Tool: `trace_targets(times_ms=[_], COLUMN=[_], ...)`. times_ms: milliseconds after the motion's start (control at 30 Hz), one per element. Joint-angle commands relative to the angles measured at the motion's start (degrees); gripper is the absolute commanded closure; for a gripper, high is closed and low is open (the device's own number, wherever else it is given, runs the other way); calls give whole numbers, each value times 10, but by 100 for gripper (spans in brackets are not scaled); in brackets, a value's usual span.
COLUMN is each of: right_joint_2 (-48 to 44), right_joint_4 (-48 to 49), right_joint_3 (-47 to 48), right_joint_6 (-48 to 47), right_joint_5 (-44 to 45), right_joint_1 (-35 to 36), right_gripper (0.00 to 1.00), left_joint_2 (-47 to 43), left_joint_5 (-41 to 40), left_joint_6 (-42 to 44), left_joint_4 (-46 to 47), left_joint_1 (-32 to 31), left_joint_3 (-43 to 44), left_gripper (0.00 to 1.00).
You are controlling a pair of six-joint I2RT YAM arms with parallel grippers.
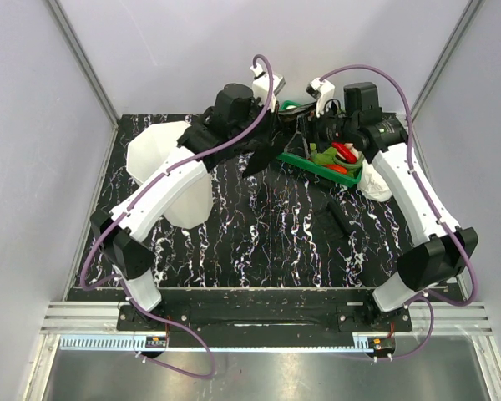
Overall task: Put the trash bags into the trash bin
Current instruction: Unfold the trash bag at the center of the board.
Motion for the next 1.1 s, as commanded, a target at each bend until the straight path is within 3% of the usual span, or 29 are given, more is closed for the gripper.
trace_targets(times_ms=[0,267,600,800,1033,1067], right_joint_2=[-12,-15,0,7,-2,-6], right_joint_4=[36,50,54,61,58,56], right_joint_3=[37,26,17,18,18,16], right_joint_6=[22,51,51,43,22,17], right_joint_5=[19,-3,-8,-7,20,28], right_joint_1=[-6,-30,-31,-31,-31,-31], right_gripper=[21,9,12,45,99,100], left_joint_2=[-31,-40,-43,-45,-54,-56], left_joint_5=[33,70,146,186,193,191], left_joint_6=[-10,-25,-35,-38,-34,-34], left_joint_4=[33,49,64,69,70,70], left_joint_1=[2,2,2,2,10,14], left_joint_3=[-22,-56,-65,-67,-73,-75], left_gripper=[100,100,100,100,100,100])
